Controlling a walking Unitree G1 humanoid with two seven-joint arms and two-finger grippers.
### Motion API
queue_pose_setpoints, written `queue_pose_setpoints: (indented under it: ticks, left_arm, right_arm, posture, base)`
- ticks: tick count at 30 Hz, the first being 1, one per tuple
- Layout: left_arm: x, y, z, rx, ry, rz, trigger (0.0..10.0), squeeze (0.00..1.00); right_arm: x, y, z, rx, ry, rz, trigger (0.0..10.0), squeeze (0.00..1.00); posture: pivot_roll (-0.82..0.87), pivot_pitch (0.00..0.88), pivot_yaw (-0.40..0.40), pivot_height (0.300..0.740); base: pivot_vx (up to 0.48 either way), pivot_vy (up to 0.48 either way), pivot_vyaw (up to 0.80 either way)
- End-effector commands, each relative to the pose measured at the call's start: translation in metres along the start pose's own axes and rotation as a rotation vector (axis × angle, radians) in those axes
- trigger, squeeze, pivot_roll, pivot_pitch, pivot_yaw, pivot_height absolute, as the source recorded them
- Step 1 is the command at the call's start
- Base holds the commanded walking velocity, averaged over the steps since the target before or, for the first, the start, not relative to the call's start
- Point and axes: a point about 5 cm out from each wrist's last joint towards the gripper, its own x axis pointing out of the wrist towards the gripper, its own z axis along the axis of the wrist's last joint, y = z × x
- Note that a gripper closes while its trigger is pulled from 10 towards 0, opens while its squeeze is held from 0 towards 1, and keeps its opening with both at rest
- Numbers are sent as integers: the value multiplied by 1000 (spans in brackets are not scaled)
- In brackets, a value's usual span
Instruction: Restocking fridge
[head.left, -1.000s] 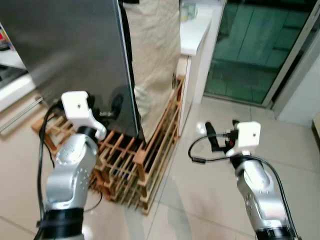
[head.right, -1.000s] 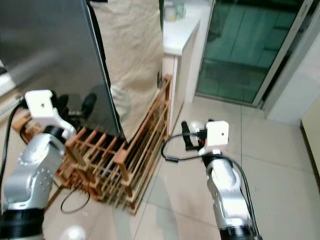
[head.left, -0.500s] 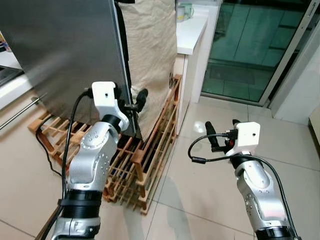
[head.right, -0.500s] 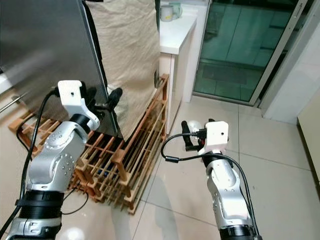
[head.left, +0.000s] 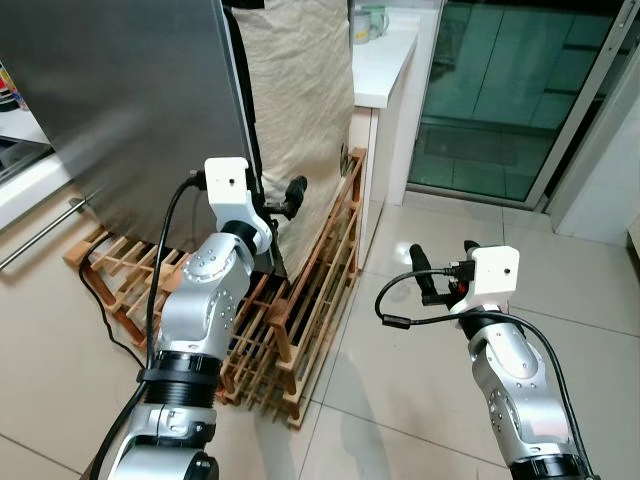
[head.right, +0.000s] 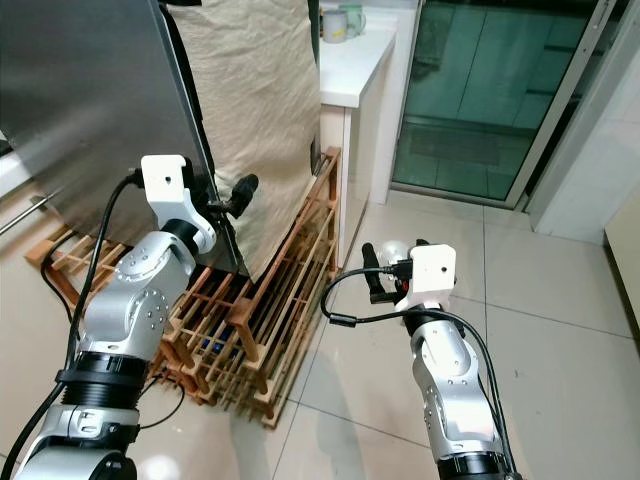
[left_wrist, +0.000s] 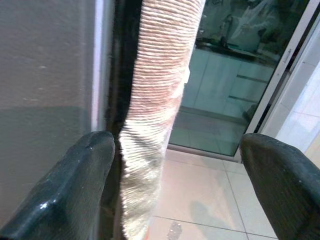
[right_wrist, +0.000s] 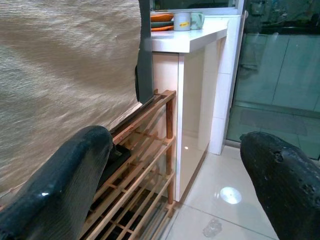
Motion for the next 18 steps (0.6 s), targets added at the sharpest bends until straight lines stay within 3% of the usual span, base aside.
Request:
queue_pose_setpoints:
  ticks: [1,11,18]
  left_arm:
    - [4,-1,6,17,-17,4,10000,0]
    - [10,-3,2,13,-15,49,10000,0]
    - [17,5,4,15,-29,149,10000,0]
  right_arm:
    - [-1,0,1,-9,-10,-5,10000,0]
    - [-3,1,-1,-7,-2,-4,10000,0]
    - [-4,1,-2,-8,3,-3,10000,0]
  posture:
    - [-204,0,104,740]
    - [-208,0,111,740]
    - [-217,0,112,740]
  base:
    - [0,0,0]
    - [0,0,0]
    - [0,0,0]
